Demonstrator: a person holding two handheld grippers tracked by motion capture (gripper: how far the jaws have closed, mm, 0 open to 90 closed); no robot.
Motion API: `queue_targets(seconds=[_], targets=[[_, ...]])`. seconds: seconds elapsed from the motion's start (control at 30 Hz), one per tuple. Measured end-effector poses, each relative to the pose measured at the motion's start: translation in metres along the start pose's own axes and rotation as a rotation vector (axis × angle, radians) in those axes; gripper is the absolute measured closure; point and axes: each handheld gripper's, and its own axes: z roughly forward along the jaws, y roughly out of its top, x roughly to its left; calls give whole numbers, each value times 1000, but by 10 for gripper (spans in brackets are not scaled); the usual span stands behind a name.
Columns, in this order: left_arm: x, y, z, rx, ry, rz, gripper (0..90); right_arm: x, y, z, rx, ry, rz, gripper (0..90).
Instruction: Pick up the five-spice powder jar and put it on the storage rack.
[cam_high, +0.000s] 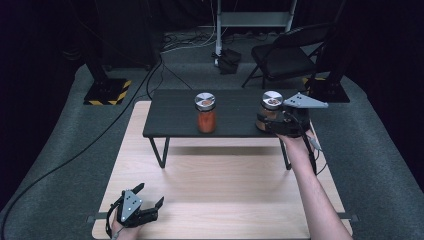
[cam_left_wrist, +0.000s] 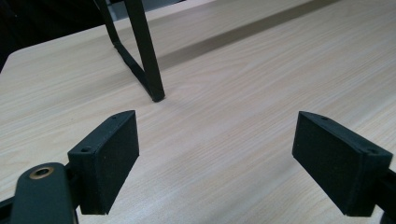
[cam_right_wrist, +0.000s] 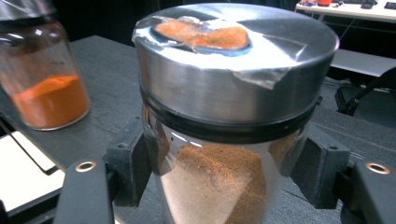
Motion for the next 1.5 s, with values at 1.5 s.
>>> queue_targets(seconds=[1.5], targets=[[-3, 0, 0, -3, 10, 6, 143, -13, -67, -58, -116, 70, -48, 46]])
